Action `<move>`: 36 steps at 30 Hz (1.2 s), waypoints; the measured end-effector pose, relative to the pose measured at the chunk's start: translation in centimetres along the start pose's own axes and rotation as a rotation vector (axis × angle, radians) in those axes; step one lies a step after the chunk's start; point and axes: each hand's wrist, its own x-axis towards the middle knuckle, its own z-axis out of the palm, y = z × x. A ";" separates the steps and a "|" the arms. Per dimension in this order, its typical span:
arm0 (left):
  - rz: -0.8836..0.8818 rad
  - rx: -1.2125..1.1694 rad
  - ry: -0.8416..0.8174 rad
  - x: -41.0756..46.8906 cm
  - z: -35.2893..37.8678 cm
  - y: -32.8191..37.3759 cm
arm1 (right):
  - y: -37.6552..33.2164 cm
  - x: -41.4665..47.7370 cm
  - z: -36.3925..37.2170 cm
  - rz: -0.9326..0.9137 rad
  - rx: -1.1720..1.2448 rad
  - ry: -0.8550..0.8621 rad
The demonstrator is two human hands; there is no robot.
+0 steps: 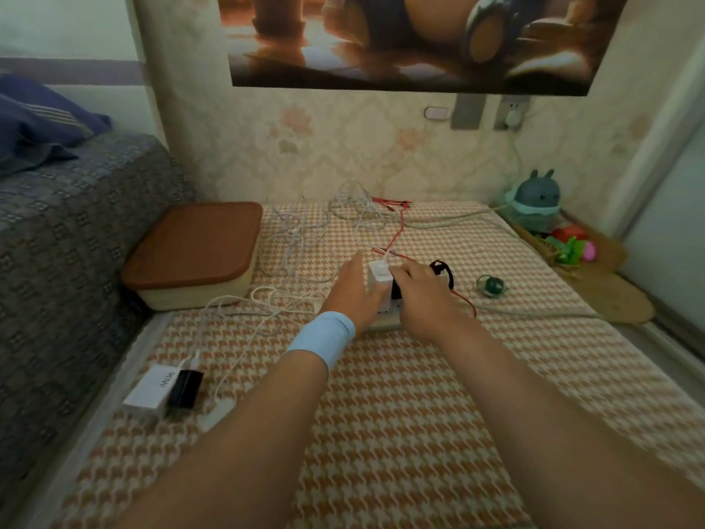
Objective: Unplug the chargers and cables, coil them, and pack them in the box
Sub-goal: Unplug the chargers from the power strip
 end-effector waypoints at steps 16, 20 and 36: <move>0.119 0.036 0.184 2.5 4.4 -2.8 | 0.8 1.3 3.3 0.026 -0.054 0.083; 0.153 0.013 0.214 2.1 4.5 -2.7 | 0.5 1.1 3.0 0.040 -0.055 0.077; 0.021 0.363 -0.208 1.8 -1.4 -2.1 | -0.8 2.4 0.2 0.060 0.432 0.022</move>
